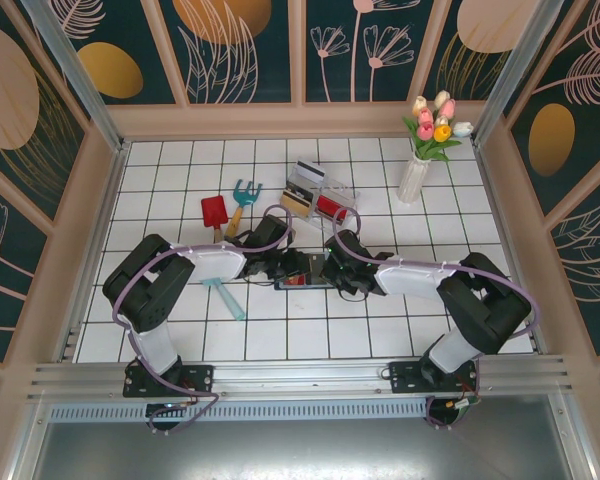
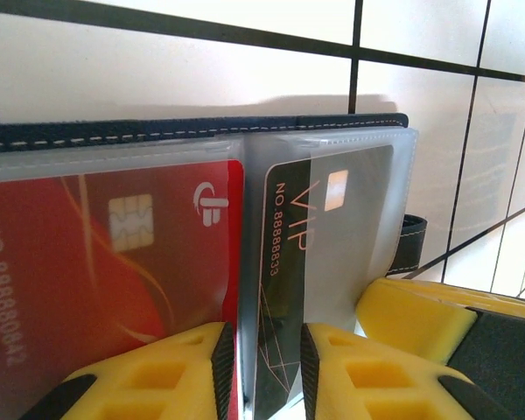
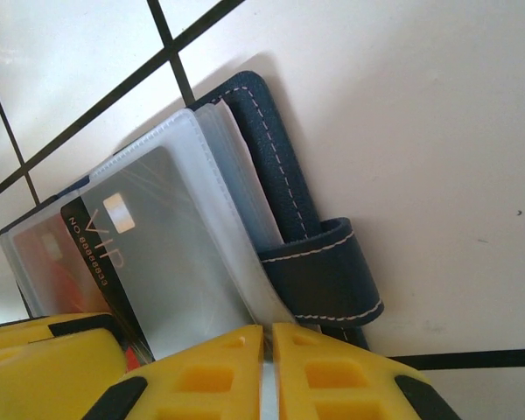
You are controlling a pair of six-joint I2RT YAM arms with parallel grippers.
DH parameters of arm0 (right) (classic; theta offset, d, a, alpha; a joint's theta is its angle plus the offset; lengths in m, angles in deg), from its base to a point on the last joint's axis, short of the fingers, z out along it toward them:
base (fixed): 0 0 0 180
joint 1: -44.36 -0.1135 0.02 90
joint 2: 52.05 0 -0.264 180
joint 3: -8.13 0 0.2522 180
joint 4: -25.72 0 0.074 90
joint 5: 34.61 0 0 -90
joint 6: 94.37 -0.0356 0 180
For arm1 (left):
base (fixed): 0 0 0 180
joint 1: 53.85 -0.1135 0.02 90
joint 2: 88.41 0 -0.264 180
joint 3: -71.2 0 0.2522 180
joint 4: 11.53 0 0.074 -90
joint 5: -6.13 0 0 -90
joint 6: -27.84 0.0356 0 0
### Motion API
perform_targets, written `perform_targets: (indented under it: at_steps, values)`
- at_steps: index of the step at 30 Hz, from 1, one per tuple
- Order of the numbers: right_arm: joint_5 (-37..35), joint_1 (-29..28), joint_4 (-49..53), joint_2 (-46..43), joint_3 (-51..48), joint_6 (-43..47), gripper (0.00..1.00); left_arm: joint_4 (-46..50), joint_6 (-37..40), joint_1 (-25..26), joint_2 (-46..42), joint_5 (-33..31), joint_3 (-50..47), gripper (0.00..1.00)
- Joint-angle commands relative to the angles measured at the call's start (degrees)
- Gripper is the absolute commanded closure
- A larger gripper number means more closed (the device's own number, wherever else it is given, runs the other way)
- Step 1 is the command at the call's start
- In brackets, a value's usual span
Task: Take the credit cards out of the card holder
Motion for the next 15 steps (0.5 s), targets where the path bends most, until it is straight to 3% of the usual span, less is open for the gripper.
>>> perform_targets:
  at_steps: [1, 15]
  values:
    - [0.0, 0.6, 1.0, 1.5, -1.1, -0.9, 0.86, 1.2, 0.1, 0.0, 2.3, 0.0, -1.6, 0.69]
    - [3.0, 1.1, -1.5, 2.3, -1.9, -1.1, 0.86, 0.3, 1.5, -0.1, 2.7, 2.8, -0.4, 0.7]
